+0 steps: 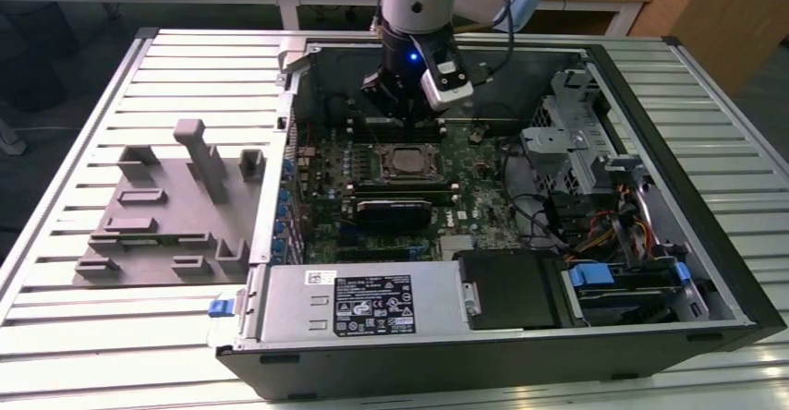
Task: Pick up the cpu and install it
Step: 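Install the first cpu locking lever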
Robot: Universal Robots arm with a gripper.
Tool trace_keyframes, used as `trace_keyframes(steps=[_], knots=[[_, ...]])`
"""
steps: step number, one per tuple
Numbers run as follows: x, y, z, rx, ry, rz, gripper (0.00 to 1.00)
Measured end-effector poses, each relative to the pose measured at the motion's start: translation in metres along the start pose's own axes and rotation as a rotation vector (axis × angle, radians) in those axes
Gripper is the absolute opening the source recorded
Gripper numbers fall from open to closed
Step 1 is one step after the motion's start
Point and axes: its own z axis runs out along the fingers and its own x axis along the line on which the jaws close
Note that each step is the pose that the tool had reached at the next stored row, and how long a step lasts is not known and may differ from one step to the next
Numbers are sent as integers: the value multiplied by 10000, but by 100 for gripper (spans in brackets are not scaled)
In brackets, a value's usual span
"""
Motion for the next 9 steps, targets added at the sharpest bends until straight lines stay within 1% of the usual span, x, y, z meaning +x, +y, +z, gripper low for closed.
trace_keyframes(steps=[3,9], knots=[[24,-4,-1,0,0,1,11],[112,-17,-3,-1,-1,1,11]])
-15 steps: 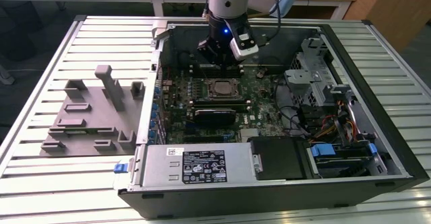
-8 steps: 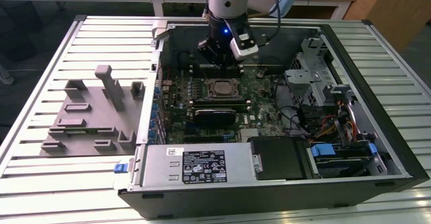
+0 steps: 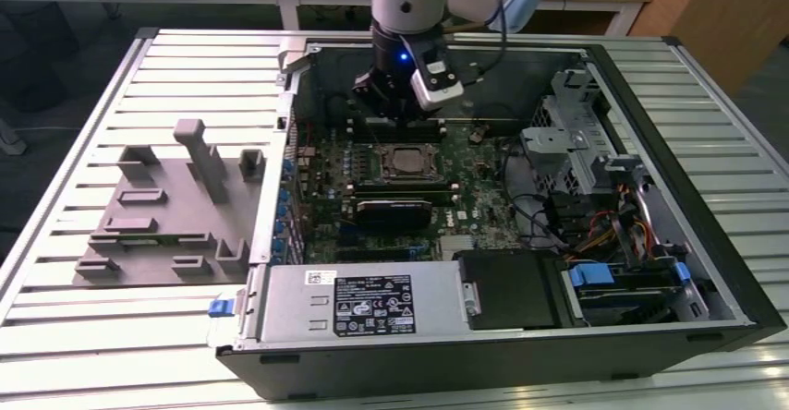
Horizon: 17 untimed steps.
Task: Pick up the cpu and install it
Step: 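Install the first cpu locking lever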
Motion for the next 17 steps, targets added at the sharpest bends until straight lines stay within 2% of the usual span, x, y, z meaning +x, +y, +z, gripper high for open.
trace_keyframes(steps=[17], knots=[[219,-34,-7,0,0,0,11]])
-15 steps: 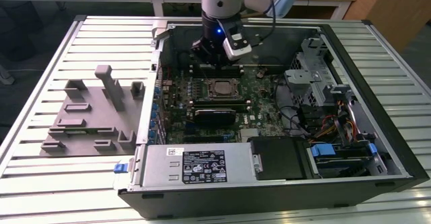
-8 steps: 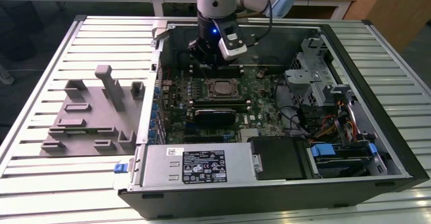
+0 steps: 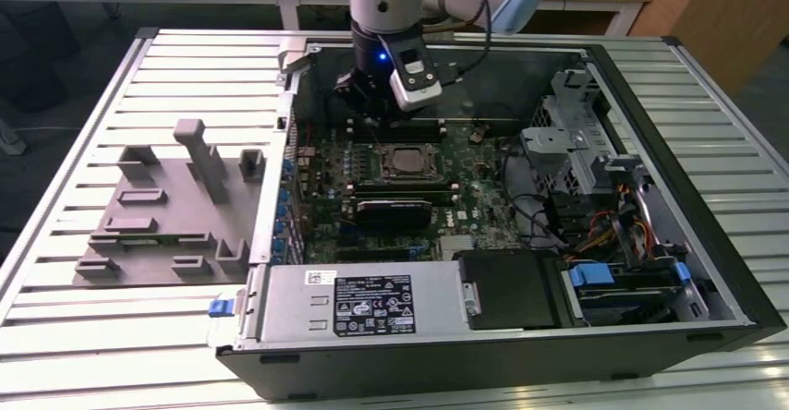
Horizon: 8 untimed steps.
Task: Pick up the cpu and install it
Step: 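Install the first cpu locking lever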
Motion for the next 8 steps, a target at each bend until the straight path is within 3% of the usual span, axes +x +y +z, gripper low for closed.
trace_keyframes(steps=[8], knots=[[141,-22,-5,1,0,0,11]])
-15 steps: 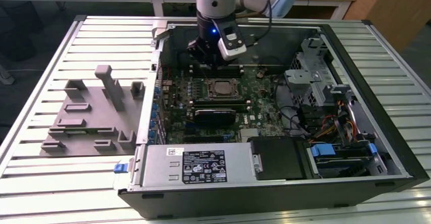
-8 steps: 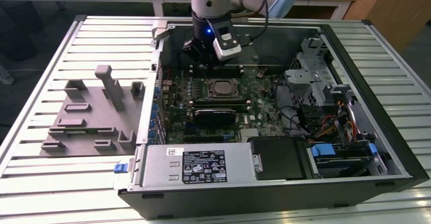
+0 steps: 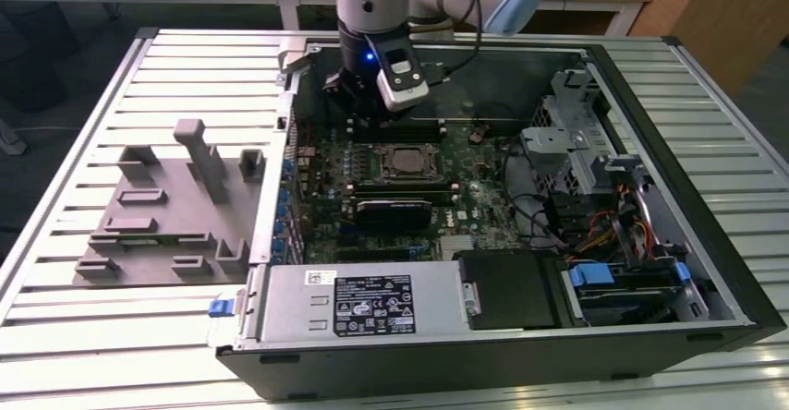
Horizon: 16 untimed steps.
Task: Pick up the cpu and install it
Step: 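Install the first cpu locking lever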
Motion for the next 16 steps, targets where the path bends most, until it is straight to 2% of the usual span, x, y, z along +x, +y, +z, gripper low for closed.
trace_keyframes(steps=[11,14,16], knots=[[208,-33,-7,-17,3,1,11],[253,-40,-8,-82,13,3,11],[274,-43,-9,-192,31,7,11]])
